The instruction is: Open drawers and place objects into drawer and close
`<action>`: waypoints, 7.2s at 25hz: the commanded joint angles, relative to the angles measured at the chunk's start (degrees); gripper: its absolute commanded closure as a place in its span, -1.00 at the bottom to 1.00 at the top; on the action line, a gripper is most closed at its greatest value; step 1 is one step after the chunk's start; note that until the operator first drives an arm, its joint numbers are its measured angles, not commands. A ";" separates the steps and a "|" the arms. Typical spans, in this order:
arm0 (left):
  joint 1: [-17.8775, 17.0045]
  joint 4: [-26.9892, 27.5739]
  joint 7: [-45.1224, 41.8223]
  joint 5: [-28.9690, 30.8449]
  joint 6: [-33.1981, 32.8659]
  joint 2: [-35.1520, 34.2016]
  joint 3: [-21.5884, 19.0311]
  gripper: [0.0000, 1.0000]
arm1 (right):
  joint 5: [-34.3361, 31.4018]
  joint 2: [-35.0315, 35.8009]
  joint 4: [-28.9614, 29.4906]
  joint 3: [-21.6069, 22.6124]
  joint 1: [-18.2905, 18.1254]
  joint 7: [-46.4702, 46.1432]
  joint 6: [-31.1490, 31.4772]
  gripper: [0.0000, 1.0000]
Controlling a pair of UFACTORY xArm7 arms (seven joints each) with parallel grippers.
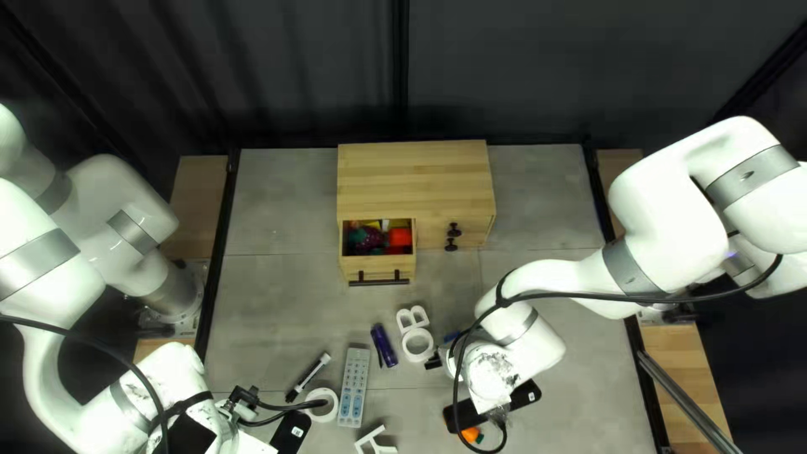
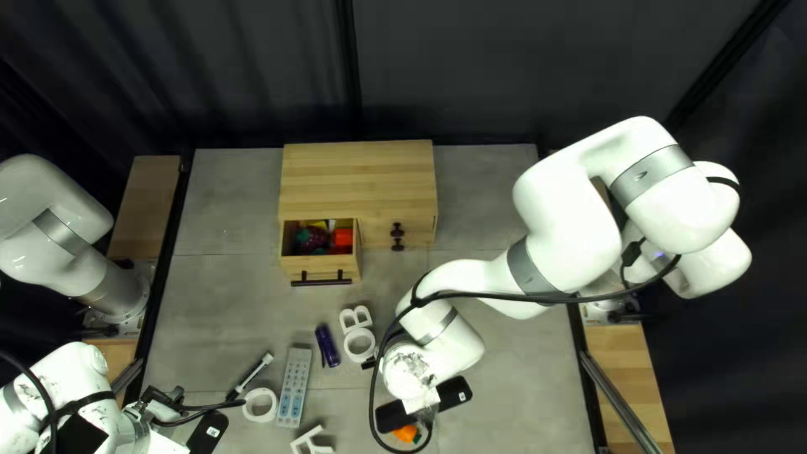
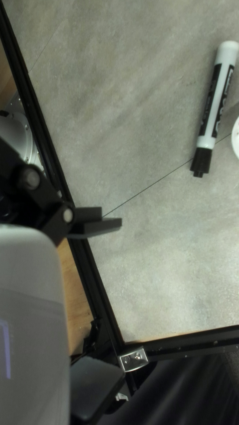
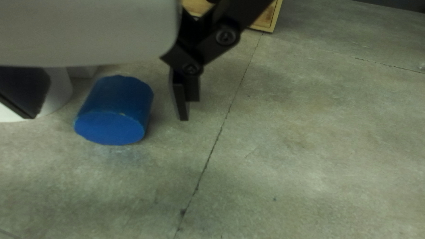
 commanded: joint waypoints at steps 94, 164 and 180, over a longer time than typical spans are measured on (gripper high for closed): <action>0.00 0.00 0.00 0.00 0.00 0.00 0.00 -1.00 | -2.76 4.19 16.54 7.84 12.05 10.41 13.88 -1.00; 0.00 0.00 0.00 0.00 0.00 0.00 0.00 -1.00 | 0.34 -3.47 20.35 -12.65 -5.30 64.40 9.64 1.00; 0.00 0.00 0.00 0.00 0.00 0.00 0.00 -1.00 | -3.17 -3.27 18.83 -15.37 -5.48 70.62 5.87 -1.00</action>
